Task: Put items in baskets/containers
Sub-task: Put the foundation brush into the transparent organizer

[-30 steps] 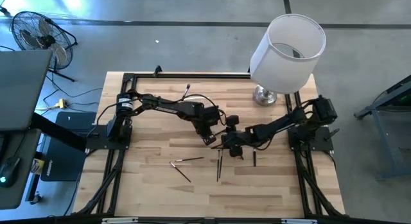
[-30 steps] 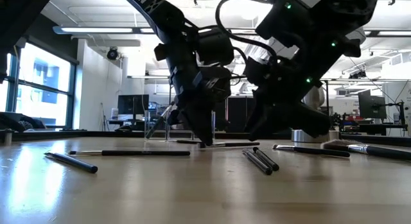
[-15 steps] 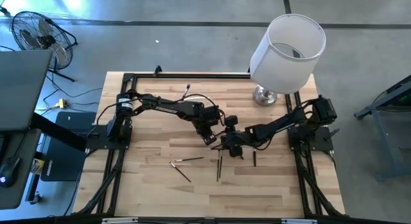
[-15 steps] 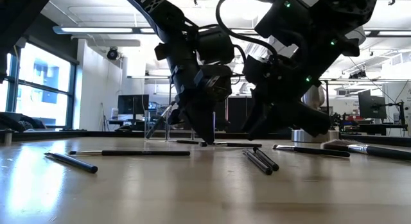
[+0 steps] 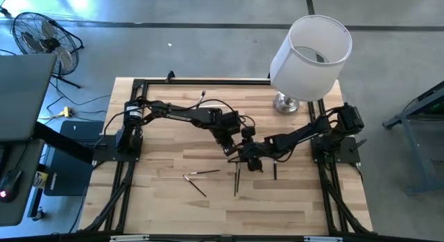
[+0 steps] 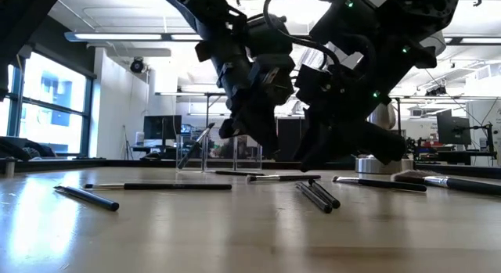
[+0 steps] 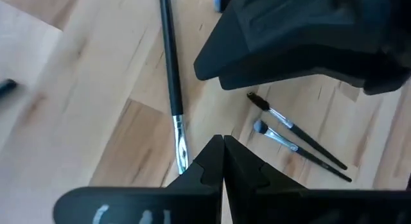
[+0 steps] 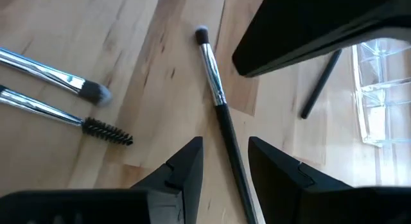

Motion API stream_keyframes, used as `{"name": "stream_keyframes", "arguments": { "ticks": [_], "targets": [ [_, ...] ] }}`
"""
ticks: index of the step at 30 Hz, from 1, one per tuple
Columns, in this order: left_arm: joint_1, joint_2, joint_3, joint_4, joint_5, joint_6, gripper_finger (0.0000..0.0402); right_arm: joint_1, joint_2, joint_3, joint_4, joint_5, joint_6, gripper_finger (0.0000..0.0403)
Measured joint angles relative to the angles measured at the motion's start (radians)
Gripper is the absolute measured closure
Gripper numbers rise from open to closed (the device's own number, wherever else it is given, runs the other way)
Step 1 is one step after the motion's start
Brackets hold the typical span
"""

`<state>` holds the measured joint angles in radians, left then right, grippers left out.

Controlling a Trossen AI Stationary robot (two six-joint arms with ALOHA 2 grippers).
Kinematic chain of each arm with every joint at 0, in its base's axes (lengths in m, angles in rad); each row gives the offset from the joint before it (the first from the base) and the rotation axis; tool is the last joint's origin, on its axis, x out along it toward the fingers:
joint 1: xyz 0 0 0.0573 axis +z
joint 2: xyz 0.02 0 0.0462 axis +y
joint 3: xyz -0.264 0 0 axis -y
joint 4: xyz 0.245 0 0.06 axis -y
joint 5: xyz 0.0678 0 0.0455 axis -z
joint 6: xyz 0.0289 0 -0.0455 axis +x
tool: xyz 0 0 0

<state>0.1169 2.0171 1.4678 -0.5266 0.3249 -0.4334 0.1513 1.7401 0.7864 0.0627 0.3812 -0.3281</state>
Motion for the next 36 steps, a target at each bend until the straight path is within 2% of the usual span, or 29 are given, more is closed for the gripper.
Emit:
{"name": "stream_keyframes", "arguments": {
  "ticks": [7, 13, 24, 36],
  "targets": [
    [0.000, 0.000, 0.026, -0.092, -0.124, 0.010, 0.0401, 0.000, 0.000, 0.000, -0.021, 0.021, 0.003, 0.0284],
    [-0.018, 0.000, 0.026, -0.156, -0.129, -0.014, 0.0400, 0.000, 0.000, -0.001, -0.023, 0.037, 0.005, 0.0284],
    [-0.123, 0.000, 0.026, -0.119, -0.253, -0.022, 0.0400, 0.000, 0.000, -0.002, -0.024, 0.036, 0.012, 0.0284],
    [-0.137, 0.000, 0.026, -0.098, -0.314, -0.043, 0.0394, 0.000, 0.000, -0.002, -0.021, 0.024, 0.013, 0.0284]
  ]
}}
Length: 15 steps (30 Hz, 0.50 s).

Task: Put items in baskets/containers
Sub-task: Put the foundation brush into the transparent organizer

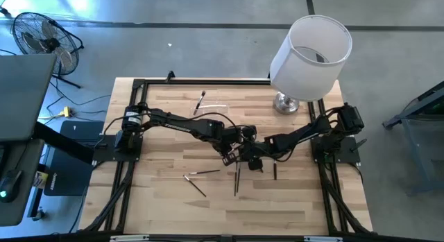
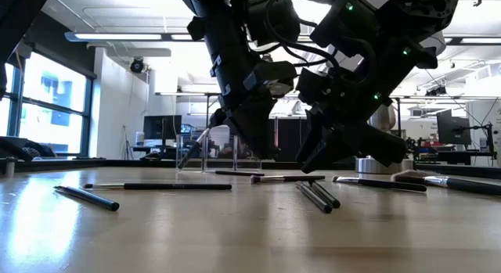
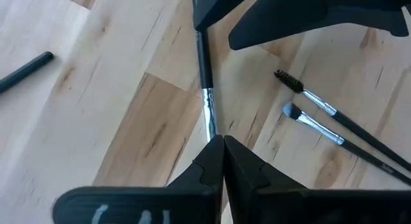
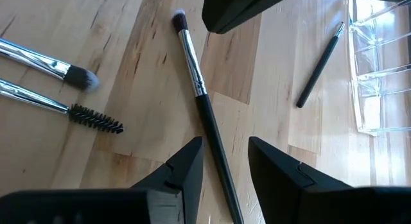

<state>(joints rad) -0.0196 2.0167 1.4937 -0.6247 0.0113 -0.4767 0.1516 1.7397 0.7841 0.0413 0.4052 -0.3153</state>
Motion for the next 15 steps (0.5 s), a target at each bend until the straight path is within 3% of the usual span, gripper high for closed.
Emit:
{"name": "stream_keyframes", "arguments": {
  "ticks": [9, 15],
  "targets": [
    [0.000, 0.000, 0.000, 0.001, 0.024, -0.004, 0.0308, 0.000, 0.000, 0.000, 0.000, -0.004, 0.000, 0.0284],
    [0.000, 0.000, 0.000, 0.002, 0.023, -0.006, 0.0290, 0.000, 0.000, 0.000, 0.000, -0.004, 0.000, 0.0284]
  ]
}}
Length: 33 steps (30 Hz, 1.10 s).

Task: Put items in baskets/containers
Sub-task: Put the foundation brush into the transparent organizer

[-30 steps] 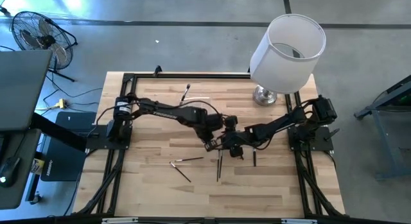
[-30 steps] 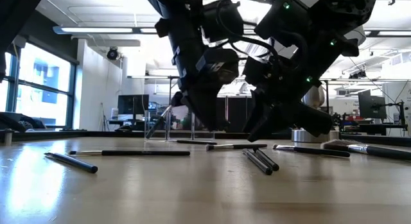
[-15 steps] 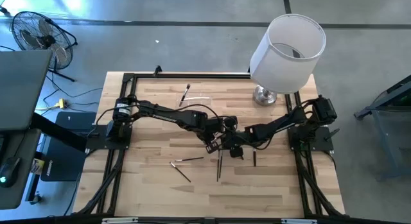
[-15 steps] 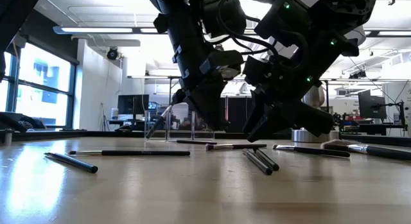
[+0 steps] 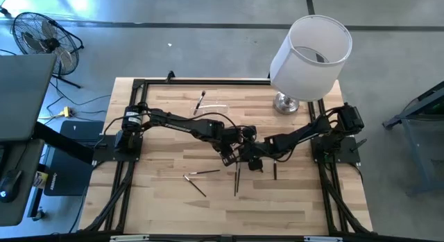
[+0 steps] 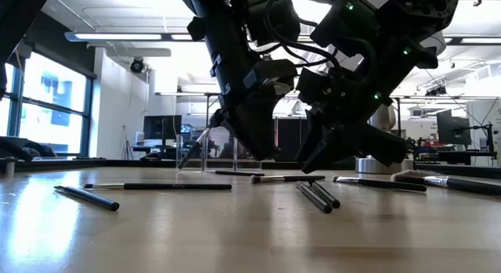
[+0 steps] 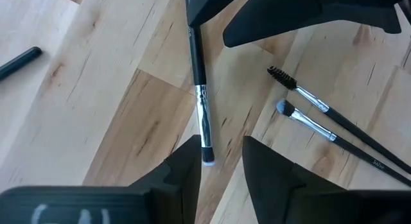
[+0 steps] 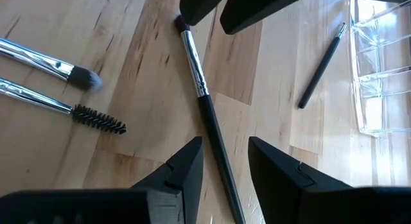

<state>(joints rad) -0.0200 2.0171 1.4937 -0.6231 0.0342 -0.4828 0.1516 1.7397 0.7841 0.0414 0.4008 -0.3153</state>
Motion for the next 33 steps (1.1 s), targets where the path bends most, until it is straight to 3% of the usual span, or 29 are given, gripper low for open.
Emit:
{"name": "stream_keyframes", "arguments": {
  "ticks": [20, 23, 27, 33],
  "targets": [
    [-0.034, 0.090, 0.004, -0.005, -0.035, 0.004, 0.0293, 0.000, 0.000, -0.002, 0.001, -0.019, 0.000, 0.0284],
    [-0.048, 0.092, 0.004, -0.007, -0.059, 0.004, 0.0319, 0.000, 0.000, -0.002, 0.001, -0.019, 0.000, 0.0284],
    [-0.051, 0.093, 0.003, -0.011, -0.076, 0.003, 0.0386, 0.000, 0.000, -0.002, 0.001, -0.023, 0.000, 0.0284],
    [-0.031, 0.094, 0.002, -0.023, -0.034, -0.030, 0.0396, 0.000, 0.000, -0.001, 0.000, -0.023, 0.000, 0.0284]
  ]
}}
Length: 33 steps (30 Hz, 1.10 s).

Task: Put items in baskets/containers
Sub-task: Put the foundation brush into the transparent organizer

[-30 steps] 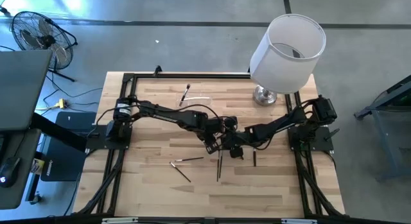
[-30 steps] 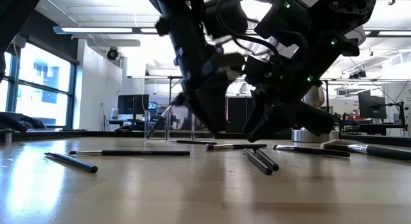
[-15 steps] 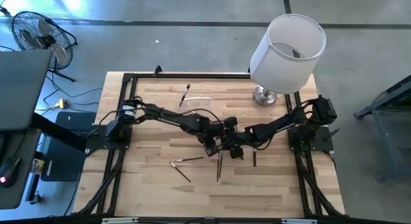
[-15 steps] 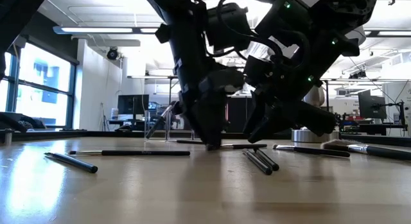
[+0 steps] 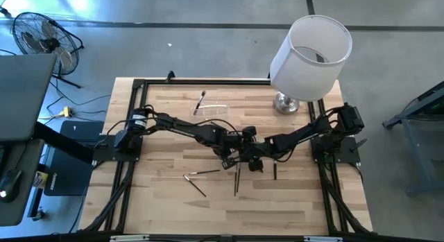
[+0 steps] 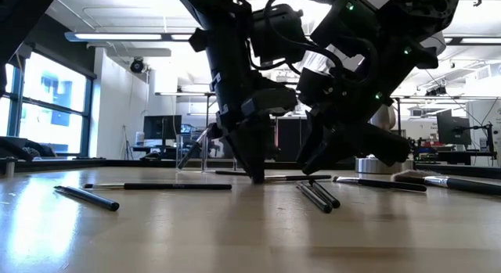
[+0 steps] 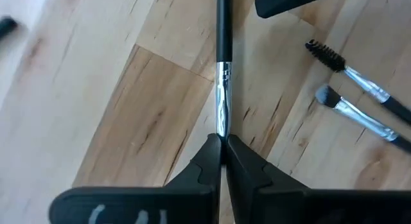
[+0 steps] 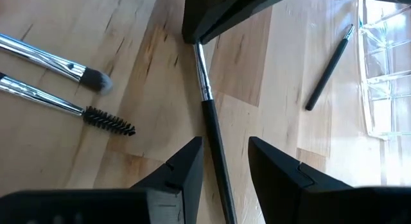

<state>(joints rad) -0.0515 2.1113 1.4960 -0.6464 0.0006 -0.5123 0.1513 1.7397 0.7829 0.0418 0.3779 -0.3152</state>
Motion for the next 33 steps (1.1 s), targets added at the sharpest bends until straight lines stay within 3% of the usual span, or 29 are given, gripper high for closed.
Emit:
{"name": "stream_keyframes", "arguments": {
  "ticks": [22, 33],
  "targets": [
    [0.053, -0.014, -0.004, 0.013, 0.183, -0.008, 0.0401, 0.000, 0.000, 0.001, -0.009, -0.026, 0.018, 0.0284],
    [0.052, -0.013, -0.005, 0.022, 0.224, 0.009, 0.0401, -0.001, 0.000, -0.013, -0.035, -0.042, -0.097, 0.0284]
  ]
}}
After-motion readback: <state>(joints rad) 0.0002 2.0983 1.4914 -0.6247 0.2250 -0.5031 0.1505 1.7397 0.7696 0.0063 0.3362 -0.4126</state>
